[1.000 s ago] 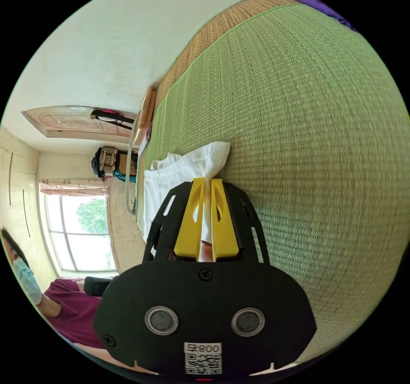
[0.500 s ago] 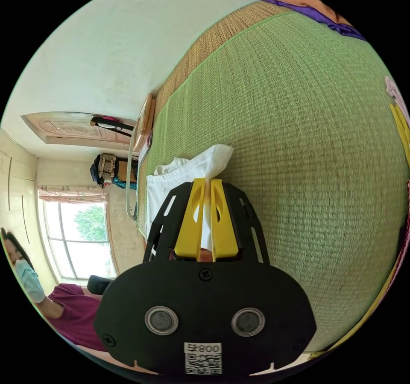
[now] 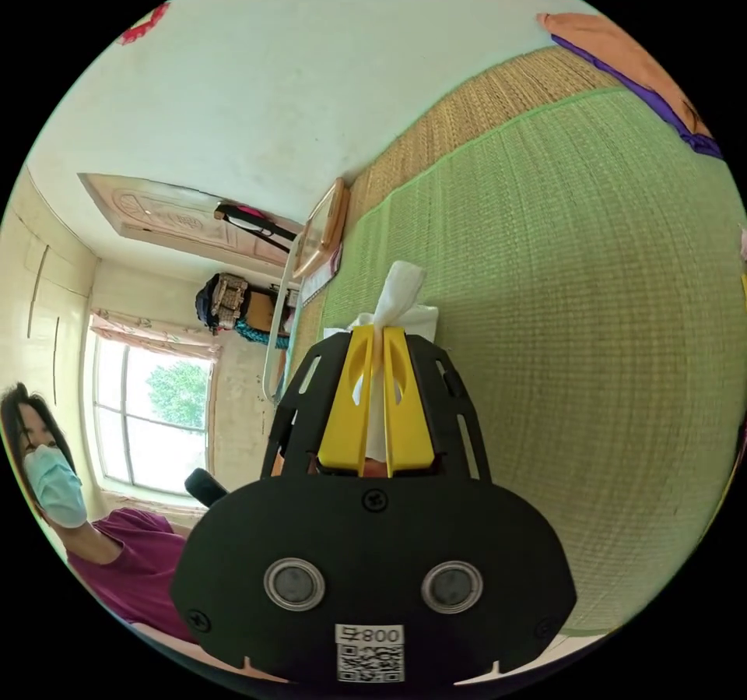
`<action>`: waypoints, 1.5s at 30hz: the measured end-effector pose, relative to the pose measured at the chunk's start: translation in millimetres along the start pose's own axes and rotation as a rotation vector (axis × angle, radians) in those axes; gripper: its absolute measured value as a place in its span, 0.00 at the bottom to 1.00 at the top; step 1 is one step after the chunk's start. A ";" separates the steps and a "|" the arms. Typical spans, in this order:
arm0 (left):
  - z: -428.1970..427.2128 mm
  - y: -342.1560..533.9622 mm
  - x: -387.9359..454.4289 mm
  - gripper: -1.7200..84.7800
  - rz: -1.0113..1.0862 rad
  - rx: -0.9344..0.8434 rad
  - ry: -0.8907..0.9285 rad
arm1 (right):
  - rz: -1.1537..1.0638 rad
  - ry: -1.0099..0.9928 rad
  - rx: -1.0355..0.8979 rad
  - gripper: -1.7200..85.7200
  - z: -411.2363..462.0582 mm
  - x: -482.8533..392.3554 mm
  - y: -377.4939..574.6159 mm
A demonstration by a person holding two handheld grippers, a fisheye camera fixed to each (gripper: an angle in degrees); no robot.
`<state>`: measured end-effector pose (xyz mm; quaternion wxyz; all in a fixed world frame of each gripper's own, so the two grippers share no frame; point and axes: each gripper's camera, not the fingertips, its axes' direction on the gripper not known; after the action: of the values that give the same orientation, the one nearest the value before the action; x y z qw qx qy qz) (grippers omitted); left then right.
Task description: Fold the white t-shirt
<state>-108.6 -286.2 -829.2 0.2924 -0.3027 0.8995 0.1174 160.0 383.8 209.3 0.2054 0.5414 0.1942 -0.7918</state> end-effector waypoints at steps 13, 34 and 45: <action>-204.2 153.1 -127.5 0.03 -0.377 0.278 -0.061 | -0.136 -0.020 -0.070 0.04 148.7 -136.7 -15.4; -332.4 313.3 -267.6 0.03 -0.695 0.409 0.011 | -0.162 0.206 -0.318 0.05 376.4 -219.4 -47.6; -360.1 354.8 -300.9 0.03 -0.777 0.396 0.086 | -0.210 0.243 -0.380 0.07 433.2 -244.3 -45.6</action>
<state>-295.8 -2.8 -348.9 0.3295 -0.5611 0.7355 -0.1889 -120.8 220.7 588.7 0.1951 0.5611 0.4182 -0.6872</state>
